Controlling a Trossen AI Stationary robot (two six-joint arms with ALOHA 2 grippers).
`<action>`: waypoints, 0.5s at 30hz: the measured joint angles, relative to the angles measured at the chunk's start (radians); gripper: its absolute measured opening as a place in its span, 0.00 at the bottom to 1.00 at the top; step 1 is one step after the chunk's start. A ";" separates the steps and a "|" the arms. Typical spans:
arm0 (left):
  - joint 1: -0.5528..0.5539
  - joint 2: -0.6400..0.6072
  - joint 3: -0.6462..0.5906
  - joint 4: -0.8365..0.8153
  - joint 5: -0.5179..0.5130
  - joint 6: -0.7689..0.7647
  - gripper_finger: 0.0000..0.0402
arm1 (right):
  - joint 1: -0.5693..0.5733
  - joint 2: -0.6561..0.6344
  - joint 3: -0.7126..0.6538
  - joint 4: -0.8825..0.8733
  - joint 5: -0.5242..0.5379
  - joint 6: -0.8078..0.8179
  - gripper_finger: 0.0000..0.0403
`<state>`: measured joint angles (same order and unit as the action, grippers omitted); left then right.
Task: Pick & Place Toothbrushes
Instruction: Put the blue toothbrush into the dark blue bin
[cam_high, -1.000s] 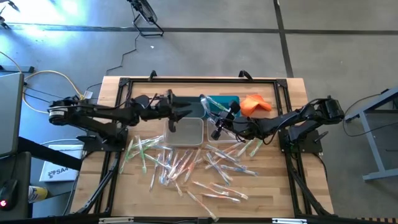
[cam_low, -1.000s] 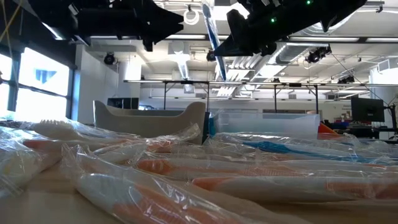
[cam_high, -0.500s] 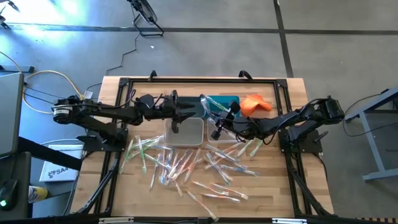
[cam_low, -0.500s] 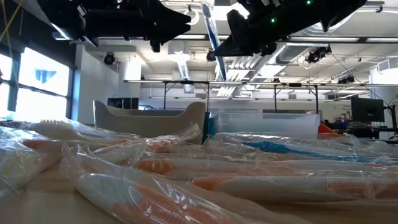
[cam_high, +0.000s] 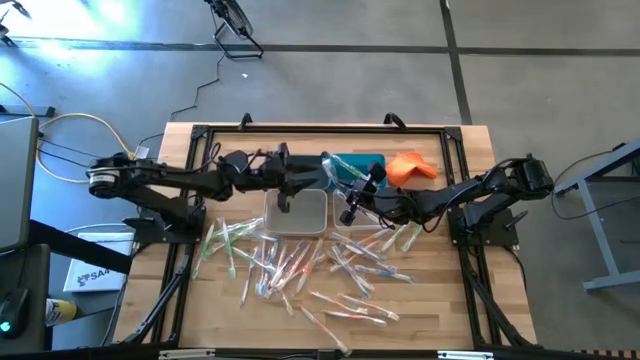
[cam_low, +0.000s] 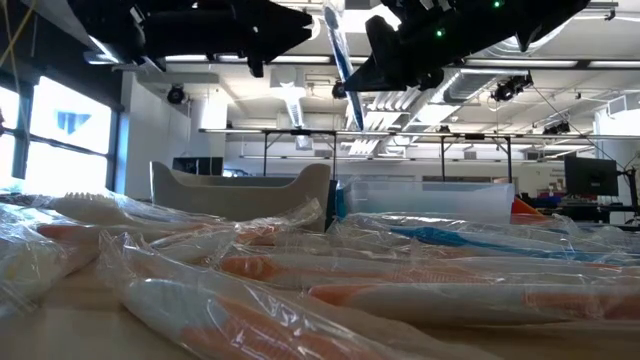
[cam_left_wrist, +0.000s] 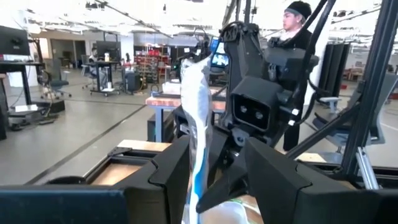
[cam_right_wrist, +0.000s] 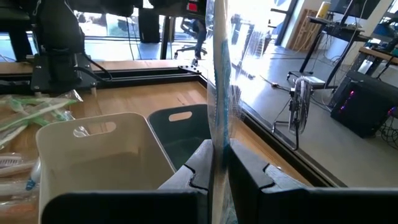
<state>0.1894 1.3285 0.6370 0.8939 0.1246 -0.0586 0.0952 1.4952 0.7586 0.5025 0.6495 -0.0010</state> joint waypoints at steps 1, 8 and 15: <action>0.000 0.020 0.017 0.001 0.000 0.000 0.37 | 0.000 0.000 0.000 -0.002 0.000 0.000 0.06; 0.000 0.148 0.095 -0.008 -0.001 -0.025 0.37 | 0.000 0.000 0.000 -0.010 0.000 -0.003 0.06; 0.000 0.206 0.153 -0.004 0.020 -0.026 0.37 | 0.000 0.000 0.000 -0.043 0.002 -0.001 0.06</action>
<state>0.1894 1.5345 0.7901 0.8896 0.1448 -0.0844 0.0952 1.4952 0.7586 0.4597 0.6510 -0.0021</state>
